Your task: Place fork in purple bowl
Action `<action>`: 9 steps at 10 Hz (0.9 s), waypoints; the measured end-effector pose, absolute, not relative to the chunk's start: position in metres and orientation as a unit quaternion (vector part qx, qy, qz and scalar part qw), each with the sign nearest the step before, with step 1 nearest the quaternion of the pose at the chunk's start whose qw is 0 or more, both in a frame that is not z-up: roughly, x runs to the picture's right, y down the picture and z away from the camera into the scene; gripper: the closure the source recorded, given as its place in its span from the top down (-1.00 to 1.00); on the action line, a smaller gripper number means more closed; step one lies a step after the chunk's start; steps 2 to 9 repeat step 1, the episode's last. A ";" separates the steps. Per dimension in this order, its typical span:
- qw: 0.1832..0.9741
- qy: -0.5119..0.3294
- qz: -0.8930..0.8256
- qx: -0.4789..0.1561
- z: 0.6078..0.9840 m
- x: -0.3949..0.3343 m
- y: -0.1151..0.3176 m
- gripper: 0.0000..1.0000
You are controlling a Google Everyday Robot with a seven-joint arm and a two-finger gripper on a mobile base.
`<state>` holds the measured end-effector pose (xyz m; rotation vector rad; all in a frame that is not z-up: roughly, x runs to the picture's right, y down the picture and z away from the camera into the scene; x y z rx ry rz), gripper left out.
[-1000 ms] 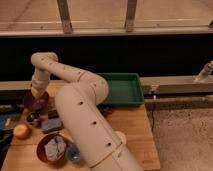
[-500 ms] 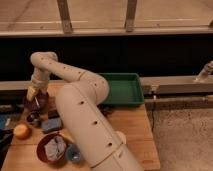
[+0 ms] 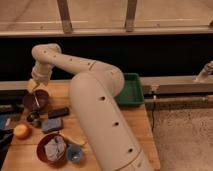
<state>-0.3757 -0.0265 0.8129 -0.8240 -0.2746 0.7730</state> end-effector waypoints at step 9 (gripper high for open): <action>0.838 -0.133 0.374 -0.374 0.805 -0.366 -0.036 0.20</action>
